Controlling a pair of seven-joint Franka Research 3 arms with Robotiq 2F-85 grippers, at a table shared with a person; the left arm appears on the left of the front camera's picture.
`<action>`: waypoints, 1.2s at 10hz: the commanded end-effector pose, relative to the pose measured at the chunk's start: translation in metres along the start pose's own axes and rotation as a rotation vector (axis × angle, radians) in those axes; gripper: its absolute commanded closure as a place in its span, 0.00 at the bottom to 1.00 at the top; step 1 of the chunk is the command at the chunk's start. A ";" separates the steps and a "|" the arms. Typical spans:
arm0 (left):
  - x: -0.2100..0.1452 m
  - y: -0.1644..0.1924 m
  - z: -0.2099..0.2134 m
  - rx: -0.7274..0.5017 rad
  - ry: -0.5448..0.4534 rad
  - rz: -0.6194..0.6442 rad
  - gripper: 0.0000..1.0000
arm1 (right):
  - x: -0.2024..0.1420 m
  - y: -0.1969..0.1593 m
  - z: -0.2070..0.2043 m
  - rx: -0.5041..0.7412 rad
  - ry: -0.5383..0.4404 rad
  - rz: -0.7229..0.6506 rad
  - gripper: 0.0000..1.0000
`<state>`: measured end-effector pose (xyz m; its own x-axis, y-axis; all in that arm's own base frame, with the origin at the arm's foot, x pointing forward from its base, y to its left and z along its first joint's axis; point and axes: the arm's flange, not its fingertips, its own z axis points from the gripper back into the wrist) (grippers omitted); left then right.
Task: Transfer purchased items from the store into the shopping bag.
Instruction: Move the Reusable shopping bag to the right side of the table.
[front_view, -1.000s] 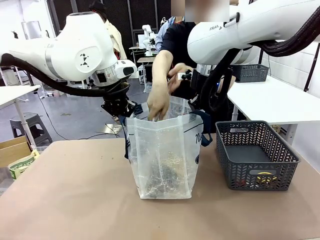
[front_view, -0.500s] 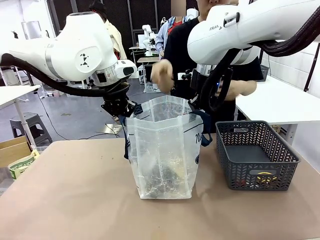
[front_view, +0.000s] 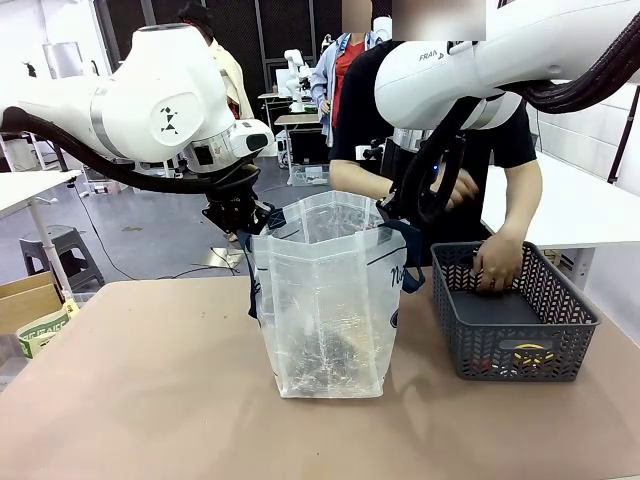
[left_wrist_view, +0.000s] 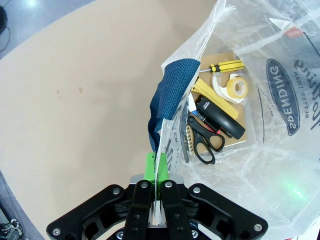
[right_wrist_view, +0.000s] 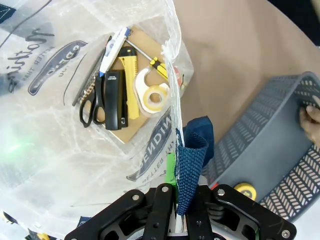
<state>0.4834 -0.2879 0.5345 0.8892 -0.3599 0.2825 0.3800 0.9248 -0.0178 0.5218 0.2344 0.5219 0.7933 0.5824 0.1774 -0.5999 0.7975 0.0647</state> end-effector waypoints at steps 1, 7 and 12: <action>0.000 0.000 0.000 0.000 0.000 0.001 1.00 | 0.000 0.000 0.001 0.000 -0.001 0.001 1.00; 0.000 0.000 0.000 0.000 0.000 0.001 1.00 | 0.000 0.000 0.001 0.000 -0.001 0.001 1.00; 0.000 0.000 0.000 0.000 0.000 0.001 1.00 | 0.000 0.000 0.001 0.000 -0.001 0.001 1.00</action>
<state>0.4834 -0.2879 0.5345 0.8892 -0.3599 0.2825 0.3800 0.9248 -0.0178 0.5218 0.2344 0.5219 0.7933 0.5824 0.1774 -0.5999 0.7975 0.0647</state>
